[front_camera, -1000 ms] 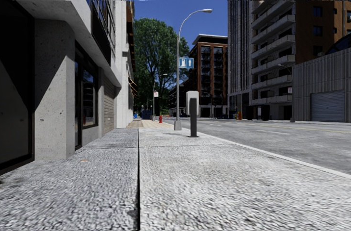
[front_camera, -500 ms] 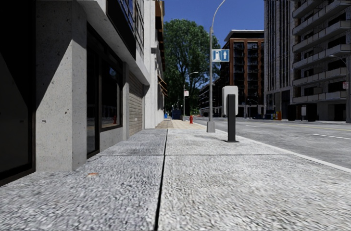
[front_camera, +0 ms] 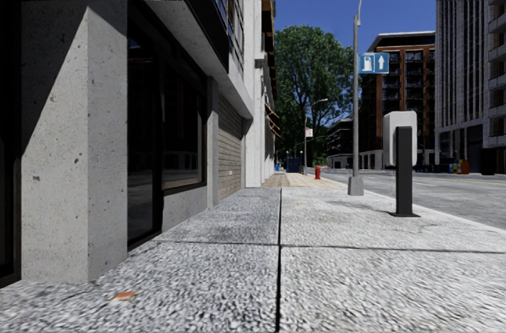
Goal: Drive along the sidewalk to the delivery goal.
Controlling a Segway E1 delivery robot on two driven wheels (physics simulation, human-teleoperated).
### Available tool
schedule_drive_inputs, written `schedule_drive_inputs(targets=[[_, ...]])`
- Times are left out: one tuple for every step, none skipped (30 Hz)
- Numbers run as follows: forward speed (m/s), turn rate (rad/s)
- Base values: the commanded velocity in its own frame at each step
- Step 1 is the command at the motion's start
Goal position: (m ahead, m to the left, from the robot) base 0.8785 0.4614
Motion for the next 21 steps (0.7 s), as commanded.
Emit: schedule_drive_inputs(targets=[[2.0, 0.0], [2.0, 0.0], [2.0, 0.0], [2.0, 0.0], [2.0, 0.0], [2.0, 0.0], [2.0, 0.0], [2.0, 0.0], [2.0, 0.0], [2.0, 0.0], [2.0, 0.0], [2.0, 0.0], [2.0, 0.0], [2.0, -0.22], [1.92, -0.35], [1.06, -0.37], [1.06, -0.37], [0.0, 0.0], [0.0, 0.0], [0.0, 0.0], [0.0, 0.0]])
